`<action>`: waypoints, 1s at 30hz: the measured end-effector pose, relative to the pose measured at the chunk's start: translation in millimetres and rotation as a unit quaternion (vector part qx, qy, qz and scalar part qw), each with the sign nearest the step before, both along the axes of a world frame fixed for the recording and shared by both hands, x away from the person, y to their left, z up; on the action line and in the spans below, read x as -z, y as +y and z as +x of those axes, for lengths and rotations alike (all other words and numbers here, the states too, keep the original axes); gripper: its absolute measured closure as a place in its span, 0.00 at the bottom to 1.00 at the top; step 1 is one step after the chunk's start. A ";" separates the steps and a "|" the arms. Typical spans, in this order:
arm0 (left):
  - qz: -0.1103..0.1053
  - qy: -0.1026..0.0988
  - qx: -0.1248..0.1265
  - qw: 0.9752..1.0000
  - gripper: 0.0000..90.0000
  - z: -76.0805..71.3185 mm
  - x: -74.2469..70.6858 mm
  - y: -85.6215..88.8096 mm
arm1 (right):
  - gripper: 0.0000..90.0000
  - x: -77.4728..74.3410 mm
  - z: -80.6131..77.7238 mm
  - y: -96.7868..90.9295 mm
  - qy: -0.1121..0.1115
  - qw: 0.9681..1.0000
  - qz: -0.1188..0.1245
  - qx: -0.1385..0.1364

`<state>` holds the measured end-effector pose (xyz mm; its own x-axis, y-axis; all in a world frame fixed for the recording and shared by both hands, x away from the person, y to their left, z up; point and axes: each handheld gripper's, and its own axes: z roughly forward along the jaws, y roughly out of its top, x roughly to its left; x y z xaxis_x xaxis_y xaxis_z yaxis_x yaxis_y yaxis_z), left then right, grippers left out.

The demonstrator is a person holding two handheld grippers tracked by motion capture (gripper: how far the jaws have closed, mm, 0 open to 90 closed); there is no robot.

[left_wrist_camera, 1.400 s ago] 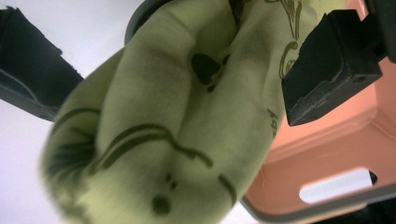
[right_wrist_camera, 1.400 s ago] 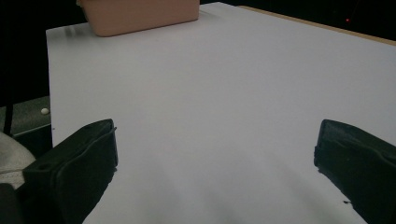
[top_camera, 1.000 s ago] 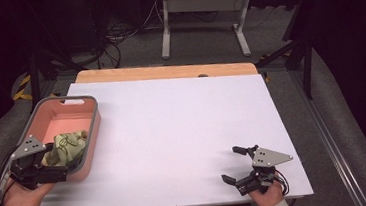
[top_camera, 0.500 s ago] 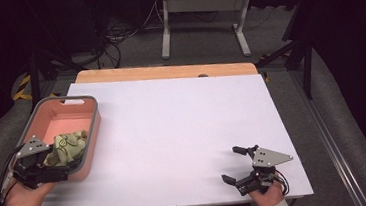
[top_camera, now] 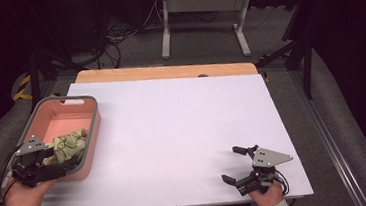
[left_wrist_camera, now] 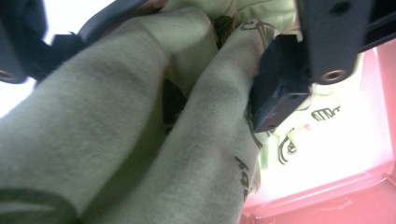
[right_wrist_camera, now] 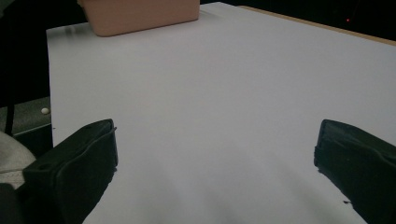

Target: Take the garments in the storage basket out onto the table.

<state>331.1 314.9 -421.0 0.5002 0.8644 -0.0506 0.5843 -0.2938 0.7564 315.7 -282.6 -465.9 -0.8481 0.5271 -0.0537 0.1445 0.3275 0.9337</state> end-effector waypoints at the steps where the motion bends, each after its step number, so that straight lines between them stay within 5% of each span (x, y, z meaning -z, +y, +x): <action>1: 0.001 0.001 0.001 1.000 0.32 -0.6 -0.2 0.4 | 0.00 0.0 0.0 0.1 0.000 1.000 0.000 0.000; 5: -0.001 -0.001 -0.003 1.000 0.52 -2.4 -1.7 2.2 | 0.00 0.0 -0.1 0.0 0.000 1.000 0.000 0.000; 11: 0.003 -0.005 -0.003 1.000 0.64 -3.4 -1.8 2.3 | 0.00 0.3 0.2 0.1 0.001 1.000 -0.001 0.000; 30: 0.004 -0.019 -0.013 1.000 0.68 -5.8 -5.2 3.0 | 0.00 0.3 0.1 0.2 0.001 1.000 0.000 0.000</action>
<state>325.3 317.9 -415.8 0.4784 0.8778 -0.0260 0.5631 -0.2839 0.7761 315.8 -282.4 -466.2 -0.8486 0.5266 -0.0512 0.1465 0.3268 0.9337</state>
